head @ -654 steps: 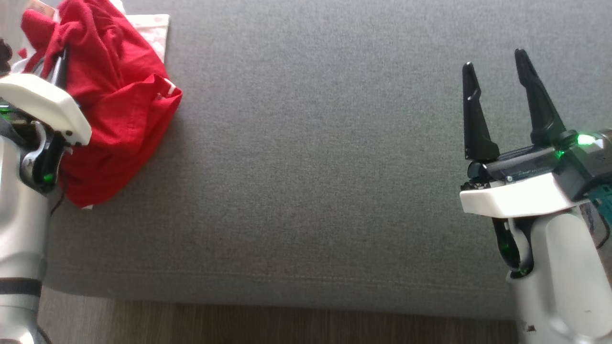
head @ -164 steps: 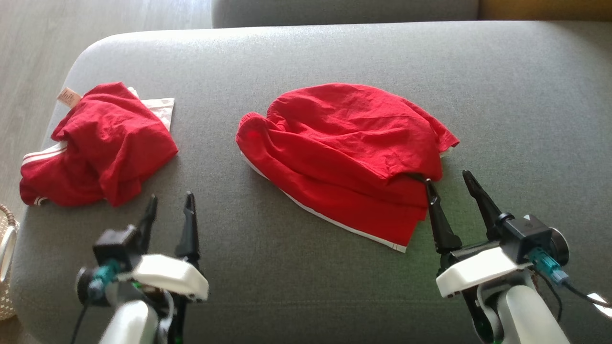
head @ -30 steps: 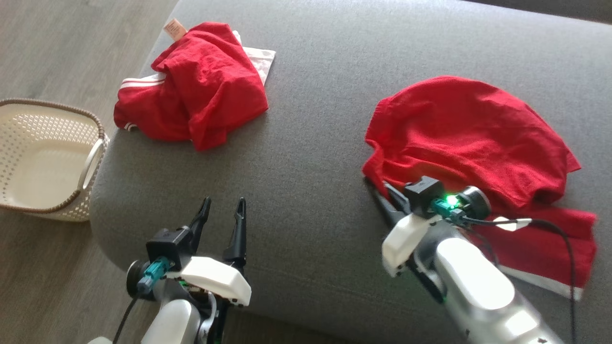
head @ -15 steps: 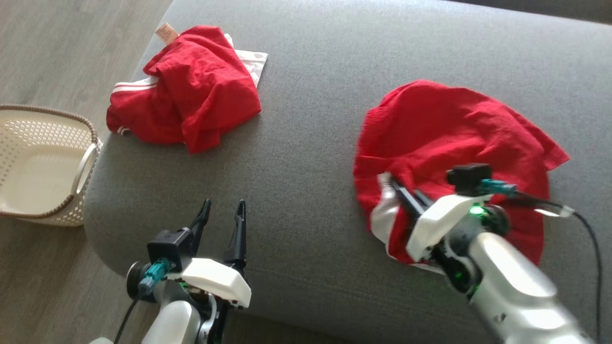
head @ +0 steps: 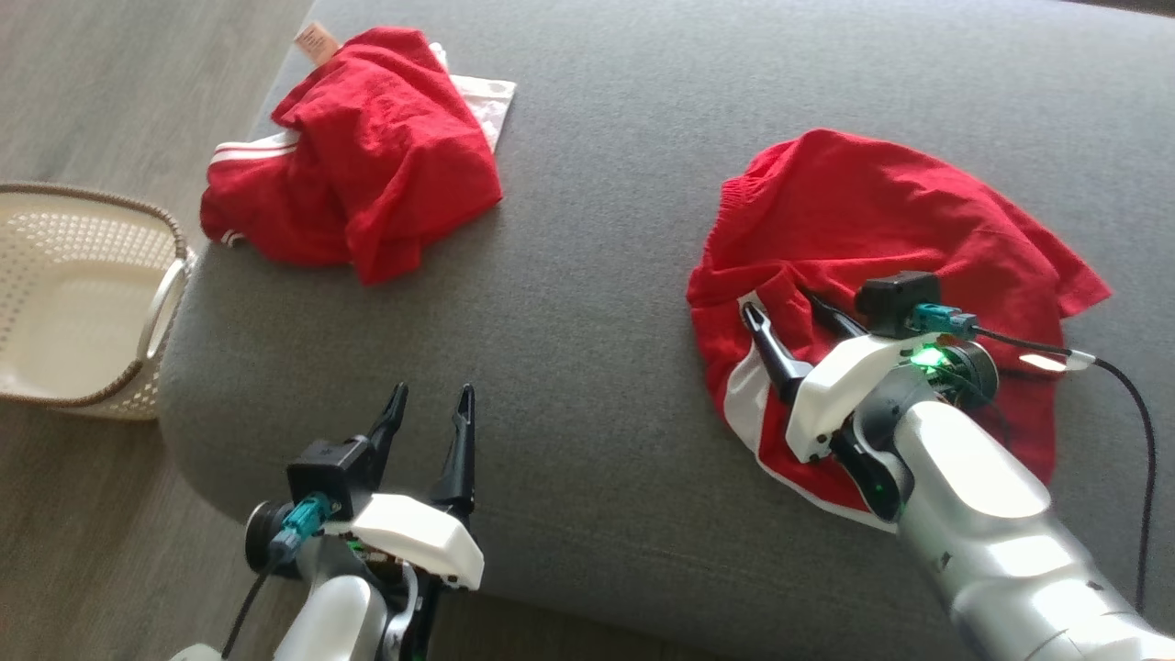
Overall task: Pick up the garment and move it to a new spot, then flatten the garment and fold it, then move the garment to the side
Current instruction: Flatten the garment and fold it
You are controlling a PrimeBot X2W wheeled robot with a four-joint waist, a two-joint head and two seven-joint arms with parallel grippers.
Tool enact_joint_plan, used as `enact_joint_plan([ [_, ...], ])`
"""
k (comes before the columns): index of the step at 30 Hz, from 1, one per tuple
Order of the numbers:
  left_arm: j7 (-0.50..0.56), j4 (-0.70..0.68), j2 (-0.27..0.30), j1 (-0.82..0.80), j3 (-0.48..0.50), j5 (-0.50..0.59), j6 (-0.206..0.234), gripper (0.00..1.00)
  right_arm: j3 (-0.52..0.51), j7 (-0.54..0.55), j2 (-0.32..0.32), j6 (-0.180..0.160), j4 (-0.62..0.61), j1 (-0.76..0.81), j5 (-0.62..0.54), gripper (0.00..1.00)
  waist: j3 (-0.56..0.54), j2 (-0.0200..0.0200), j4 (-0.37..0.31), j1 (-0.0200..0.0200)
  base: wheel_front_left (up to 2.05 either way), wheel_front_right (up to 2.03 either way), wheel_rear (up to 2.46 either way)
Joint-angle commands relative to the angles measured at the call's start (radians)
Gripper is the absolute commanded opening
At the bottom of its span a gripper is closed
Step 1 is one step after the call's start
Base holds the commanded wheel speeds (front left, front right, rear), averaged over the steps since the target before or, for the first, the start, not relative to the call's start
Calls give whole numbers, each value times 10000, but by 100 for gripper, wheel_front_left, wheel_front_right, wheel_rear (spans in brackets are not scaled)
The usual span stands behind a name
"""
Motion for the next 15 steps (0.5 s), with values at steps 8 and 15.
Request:
enact_joint_plan([
  [8,-122,-398,36,-451,512,253,-15,100,83,-802,400,-4,-700,-63,-532,100,-458,0,-913,-1,0,0,0],
  [15,-122,-704,35,-346,728,364,-144,100,-729,-1112,324,-4,-2552,1006,-1459,100,-1014,0,-1957,-1,0,0,0],
])
